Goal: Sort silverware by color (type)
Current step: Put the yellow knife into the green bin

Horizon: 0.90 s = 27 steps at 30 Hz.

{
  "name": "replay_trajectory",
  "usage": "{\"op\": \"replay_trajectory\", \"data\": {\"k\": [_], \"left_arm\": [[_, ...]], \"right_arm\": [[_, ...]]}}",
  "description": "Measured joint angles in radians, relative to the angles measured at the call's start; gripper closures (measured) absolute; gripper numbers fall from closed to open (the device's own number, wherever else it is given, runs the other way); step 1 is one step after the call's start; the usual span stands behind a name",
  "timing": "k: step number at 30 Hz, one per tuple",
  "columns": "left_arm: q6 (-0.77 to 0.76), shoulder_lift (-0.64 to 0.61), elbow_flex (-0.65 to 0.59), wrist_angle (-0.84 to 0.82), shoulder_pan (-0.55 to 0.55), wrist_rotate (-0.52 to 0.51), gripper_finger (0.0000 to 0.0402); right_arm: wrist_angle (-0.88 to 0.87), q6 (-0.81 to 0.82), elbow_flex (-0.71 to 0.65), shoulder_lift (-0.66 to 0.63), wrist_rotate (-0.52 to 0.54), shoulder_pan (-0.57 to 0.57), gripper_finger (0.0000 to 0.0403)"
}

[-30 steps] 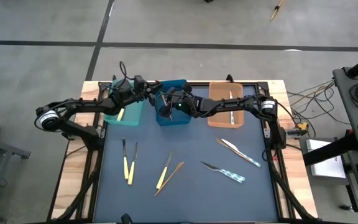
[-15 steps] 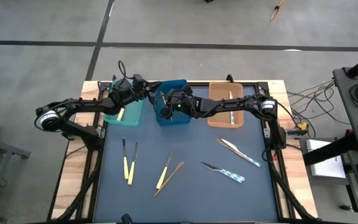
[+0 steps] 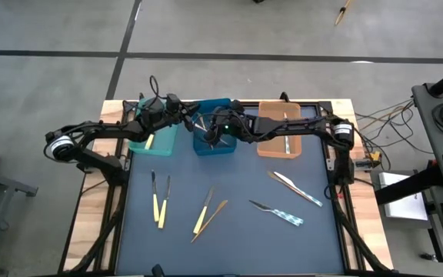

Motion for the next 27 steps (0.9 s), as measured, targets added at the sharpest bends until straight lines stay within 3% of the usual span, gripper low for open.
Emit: {"op": "replay_trajectory", "data": {"k": [12,19,27], "left_arm": [[0.092,-0.037,0.0,-0.174,-0.002,0.153,0.0401],[0.106,-0.037,0.01,-0.244,-0.003,0.183,0.0401],[0.2,-0.037,0.145,-0.481,-0.019,0.184,0.0401]], "right_arm": [[-0.395,-0.139,0.0,-0.205,-0.236,0.0,0.024],[-0.583,-0.163,0.0,-0.342,-0.236,0.0,0.0308],[-0.644,-0.144,-0.042,-0.479,-0.236,0.0,0.039]]}}
